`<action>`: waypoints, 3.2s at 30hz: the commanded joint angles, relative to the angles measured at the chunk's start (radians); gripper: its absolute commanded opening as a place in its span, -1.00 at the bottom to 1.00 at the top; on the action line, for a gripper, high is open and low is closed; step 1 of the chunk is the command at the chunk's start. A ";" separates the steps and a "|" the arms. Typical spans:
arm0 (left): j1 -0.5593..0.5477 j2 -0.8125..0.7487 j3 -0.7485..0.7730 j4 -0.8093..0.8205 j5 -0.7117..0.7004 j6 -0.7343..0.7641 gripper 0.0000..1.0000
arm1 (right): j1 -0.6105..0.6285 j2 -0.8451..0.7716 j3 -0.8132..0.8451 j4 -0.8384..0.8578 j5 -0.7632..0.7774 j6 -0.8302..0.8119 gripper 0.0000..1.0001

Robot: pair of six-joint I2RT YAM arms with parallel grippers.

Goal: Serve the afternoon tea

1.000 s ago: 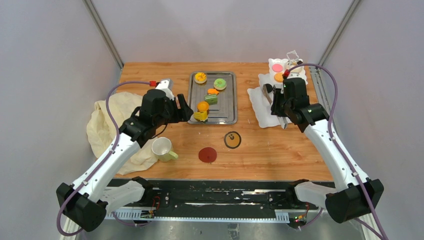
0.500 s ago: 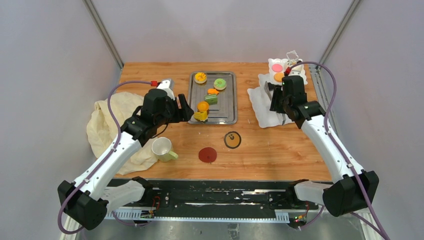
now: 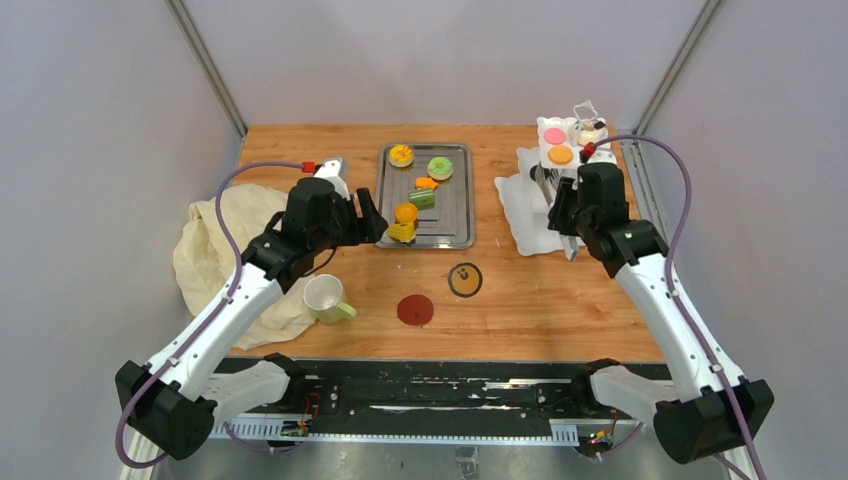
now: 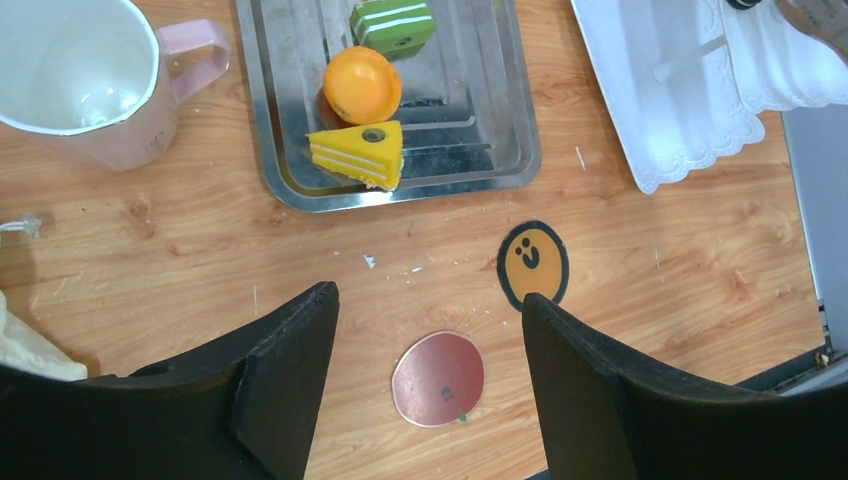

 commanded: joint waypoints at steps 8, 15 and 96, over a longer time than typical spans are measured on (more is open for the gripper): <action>0.010 0.006 -0.025 0.033 0.005 0.000 0.43 | -0.016 -0.227 -0.077 -0.078 -0.166 -0.042 -0.74; 0.009 0.011 -0.025 0.044 0.005 -0.006 0.43 | 0.001 -0.230 -0.064 -0.109 -0.445 -0.154 -0.99; 0.011 0.007 -0.026 0.031 -0.018 -0.007 0.43 | 0.385 0.263 0.055 0.033 -0.133 -0.007 -0.99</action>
